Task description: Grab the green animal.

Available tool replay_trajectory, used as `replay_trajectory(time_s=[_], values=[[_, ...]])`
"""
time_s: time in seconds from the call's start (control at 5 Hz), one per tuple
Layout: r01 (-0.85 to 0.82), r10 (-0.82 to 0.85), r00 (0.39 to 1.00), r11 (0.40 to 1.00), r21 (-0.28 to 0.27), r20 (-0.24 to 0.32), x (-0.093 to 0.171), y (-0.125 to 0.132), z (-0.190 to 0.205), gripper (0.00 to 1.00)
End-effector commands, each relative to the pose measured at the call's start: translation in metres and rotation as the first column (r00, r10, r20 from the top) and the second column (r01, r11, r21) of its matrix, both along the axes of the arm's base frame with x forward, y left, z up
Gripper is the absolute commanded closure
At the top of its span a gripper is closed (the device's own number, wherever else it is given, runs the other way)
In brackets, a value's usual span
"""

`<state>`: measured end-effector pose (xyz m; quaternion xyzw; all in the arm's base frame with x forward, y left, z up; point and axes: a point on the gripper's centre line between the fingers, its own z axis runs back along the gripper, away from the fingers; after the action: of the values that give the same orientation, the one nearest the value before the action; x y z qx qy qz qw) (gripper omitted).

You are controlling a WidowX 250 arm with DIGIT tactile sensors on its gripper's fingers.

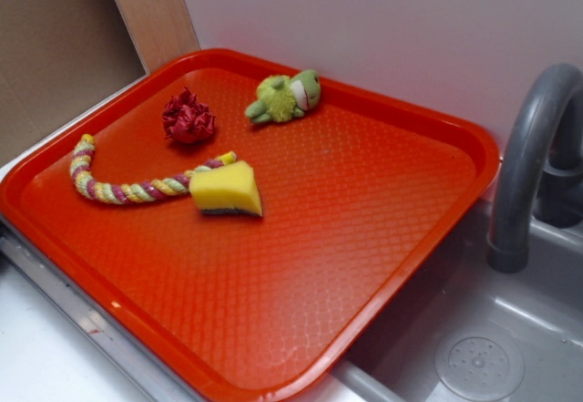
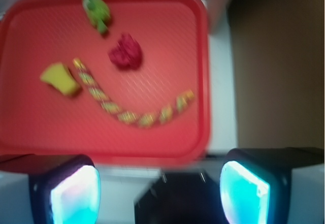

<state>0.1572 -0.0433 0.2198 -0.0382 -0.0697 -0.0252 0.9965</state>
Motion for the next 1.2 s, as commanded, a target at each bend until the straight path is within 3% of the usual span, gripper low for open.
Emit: replay_trajectory(time_s=[0.0, 0.4, 0.6, 1.0], values=[[0.099, -0.079, 0.978, 0.99, -0.097, 0.191, 0.061, -0.05, -0.026, 0.0], [0.193, -0.179, 0.959, 0.98, -0.044, 0.218, 0.114, -0.081, -0.055, 0.0], [0.199, -0.199, 0.96, 0.98, 0.022, 0.197, 0.135, -0.092, -0.076, 0.0], [0.183, -0.183, 0.975, 0.983, 0.013, 0.123, 0.165, -0.103, -0.117, 0.0]])
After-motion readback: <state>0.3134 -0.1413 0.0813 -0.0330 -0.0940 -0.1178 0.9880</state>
